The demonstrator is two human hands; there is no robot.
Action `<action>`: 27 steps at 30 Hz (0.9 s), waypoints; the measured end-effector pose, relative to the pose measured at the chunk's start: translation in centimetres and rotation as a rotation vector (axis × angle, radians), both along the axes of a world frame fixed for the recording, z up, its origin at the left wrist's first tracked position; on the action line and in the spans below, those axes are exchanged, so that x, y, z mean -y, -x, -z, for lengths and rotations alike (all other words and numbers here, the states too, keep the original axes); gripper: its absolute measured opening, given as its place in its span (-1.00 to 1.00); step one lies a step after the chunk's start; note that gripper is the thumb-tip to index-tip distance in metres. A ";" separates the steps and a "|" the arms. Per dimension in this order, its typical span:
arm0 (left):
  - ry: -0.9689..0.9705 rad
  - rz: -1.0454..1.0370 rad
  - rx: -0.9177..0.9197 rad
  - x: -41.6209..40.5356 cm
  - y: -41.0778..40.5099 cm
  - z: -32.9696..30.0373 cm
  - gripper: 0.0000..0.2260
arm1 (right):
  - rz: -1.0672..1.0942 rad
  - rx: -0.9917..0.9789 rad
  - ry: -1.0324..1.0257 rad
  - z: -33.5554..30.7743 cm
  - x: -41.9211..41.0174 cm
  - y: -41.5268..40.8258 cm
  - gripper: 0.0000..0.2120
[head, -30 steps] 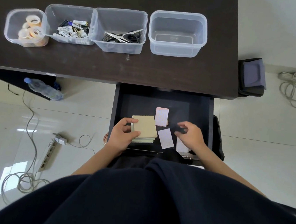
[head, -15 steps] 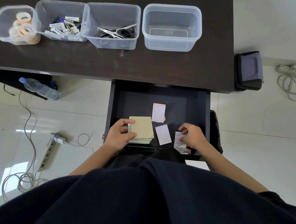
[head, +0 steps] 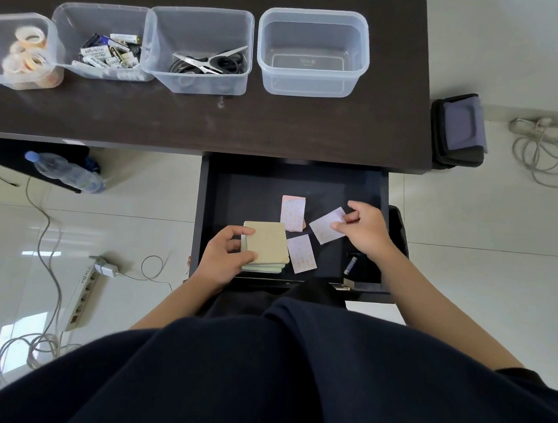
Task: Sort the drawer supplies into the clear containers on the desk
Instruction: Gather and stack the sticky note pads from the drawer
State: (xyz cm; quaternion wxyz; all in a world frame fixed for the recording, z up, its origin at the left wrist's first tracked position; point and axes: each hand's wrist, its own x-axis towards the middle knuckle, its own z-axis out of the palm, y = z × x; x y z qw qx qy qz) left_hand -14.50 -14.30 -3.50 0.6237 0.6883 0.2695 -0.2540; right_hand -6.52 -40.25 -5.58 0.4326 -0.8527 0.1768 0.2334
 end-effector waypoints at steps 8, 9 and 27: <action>0.013 0.004 -0.003 -0.1 -0.6 0.4 -0.69 | 0.068 0.050 -0.113 -1.5 -1.6 0.0 -0.78; 0.012 0.006 -0.002 0.0 -0.6 0.4 -0.69 | 0.078 0.076 -0.139 -2.0 -2.1 0.1 -0.78; 0.255 -0.064 0.054 0.1 -1.3 -0.2 -0.69 | -0.258 0.391 -0.223 -1.8 -8.5 4.4 -0.79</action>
